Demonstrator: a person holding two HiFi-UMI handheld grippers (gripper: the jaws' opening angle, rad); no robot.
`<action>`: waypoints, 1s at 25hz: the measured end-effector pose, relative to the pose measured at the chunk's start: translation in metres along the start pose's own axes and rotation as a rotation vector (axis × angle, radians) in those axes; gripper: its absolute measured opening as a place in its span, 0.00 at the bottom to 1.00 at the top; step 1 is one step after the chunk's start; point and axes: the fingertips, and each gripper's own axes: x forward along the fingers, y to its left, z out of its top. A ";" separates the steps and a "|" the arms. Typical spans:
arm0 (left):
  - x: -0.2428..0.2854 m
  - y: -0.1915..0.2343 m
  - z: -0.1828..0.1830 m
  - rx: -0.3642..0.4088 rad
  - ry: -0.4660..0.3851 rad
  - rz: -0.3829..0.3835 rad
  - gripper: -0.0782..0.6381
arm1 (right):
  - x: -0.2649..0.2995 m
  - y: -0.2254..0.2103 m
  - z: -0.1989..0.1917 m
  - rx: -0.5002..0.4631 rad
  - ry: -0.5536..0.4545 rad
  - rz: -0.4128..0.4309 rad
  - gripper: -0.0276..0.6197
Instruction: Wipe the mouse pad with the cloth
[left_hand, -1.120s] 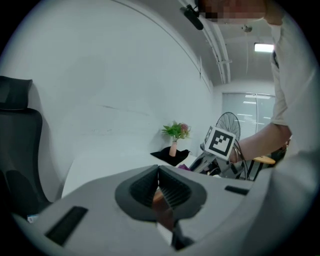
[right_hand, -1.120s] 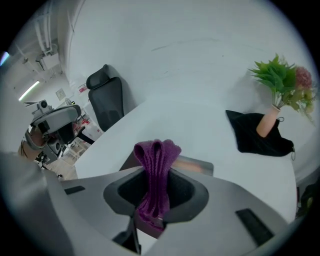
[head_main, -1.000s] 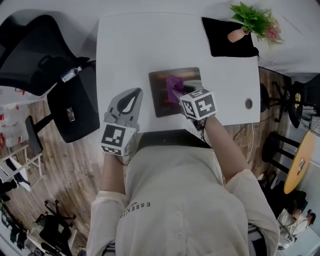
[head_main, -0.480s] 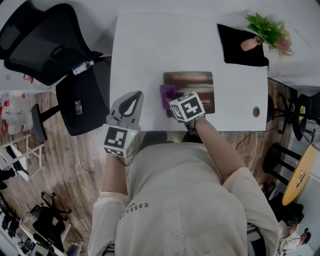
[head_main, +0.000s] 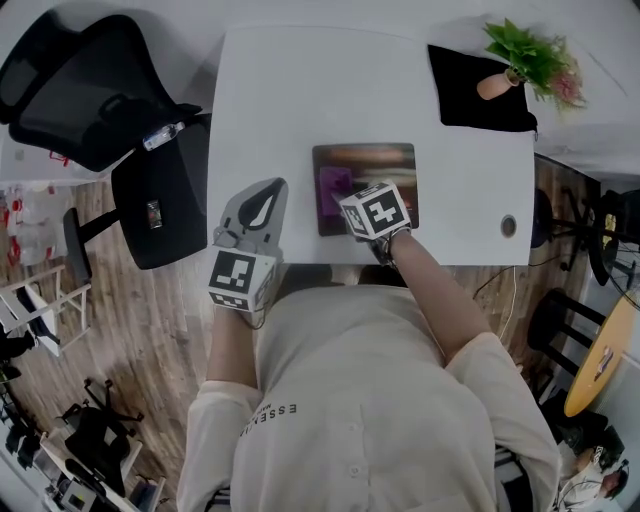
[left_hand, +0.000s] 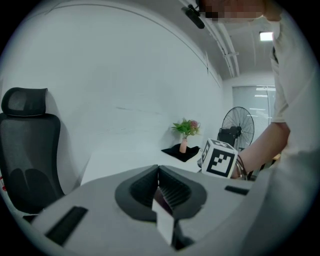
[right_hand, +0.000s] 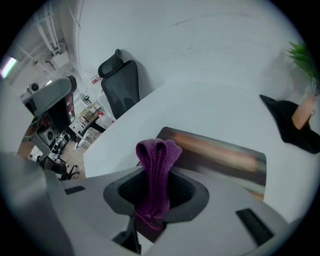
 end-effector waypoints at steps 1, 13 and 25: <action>0.003 -0.003 0.001 0.002 0.001 0.000 0.11 | -0.002 -0.005 -0.002 0.003 0.000 0.000 0.21; 0.050 -0.050 0.010 0.024 0.015 -0.017 0.11 | -0.035 -0.068 -0.025 0.027 -0.015 -0.018 0.21; 0.085 -0.094 0.028 0.050 -0.007 -0.060 0.11 | -0.070 -0.137 -0.055 0.039 -0.014 -0.091 0.21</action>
